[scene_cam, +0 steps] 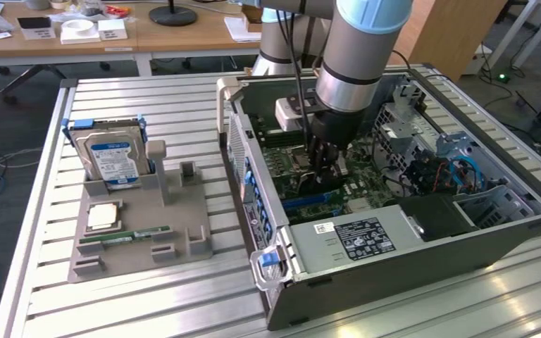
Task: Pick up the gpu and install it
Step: 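Insert the gpu into the slot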
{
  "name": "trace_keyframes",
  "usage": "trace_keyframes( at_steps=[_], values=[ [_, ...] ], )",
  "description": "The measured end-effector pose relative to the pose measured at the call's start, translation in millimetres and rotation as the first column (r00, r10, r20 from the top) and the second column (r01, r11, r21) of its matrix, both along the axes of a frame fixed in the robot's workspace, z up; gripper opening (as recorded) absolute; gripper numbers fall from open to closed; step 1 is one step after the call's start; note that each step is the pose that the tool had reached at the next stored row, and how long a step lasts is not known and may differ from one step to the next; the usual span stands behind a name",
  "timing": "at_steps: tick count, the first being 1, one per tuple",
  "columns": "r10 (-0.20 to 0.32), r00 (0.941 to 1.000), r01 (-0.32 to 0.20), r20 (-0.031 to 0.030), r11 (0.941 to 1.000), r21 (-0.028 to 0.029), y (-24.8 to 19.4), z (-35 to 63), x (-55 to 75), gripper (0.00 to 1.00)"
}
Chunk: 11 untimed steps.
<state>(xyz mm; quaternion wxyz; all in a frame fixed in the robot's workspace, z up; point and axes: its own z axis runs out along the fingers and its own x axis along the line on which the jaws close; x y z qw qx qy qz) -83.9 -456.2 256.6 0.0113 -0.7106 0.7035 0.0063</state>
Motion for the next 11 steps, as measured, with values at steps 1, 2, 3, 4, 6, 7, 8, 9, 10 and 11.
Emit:
trace_keyframes(
  at_steps=[1, 2, 3, 4, 6, 7, 8, 9, 10, 11],
  values=[
    [0.000, 1.0000, 0.000, 0.0000, 1.0000, 0.0000, -0.1, -0.1, -0.1, 0.26],
    [0.000, 1.0000, 0.000, -0.0001, 1.0000, -0.0002, -0.3, -0.2, -0.2, 0.26],
    [0.000, 1.0000, 0.000, -0.0001, 1.0000, -0.0002, -0.5, -0.5, -0.1, 0.26],
    [0.000, 1.0000, 0.000, -0.0001, 1.0000, -0.0003, -0.5, -0.5, -0.1, 0.26],
    [0.000, 1.0000, 0.000, -0.0001, 1.0000, -0.0002, -0.5, -0.7, -0.6, 0.26],
    [0.000, 1.0000, 0.000, 0.0000, 1.0000, -0.0002, -0.4, -0.7, -0.9, 0.26],
    [0.000, 1.0000, 0.000, 0.0001, 1.0000, -0.0001, -0.4, -0.8, -1.2, 0.26],
    [0.000, 1.0000, 0.000, 0.0000, 1.0000, -0.0001, -0.4, -0.9, -1.3, 0.26],
    [0.000, 1.0000, 0.000, -0.0001, 1.0000, -0.0002, -0.5, -0.9, -1.3, 0.26],
    [0.000, 1.0000, 0.000, -0.0001, 1.0000, -0.0002, -0.5, -1.0, -1.3, 0.26]
  ],
)
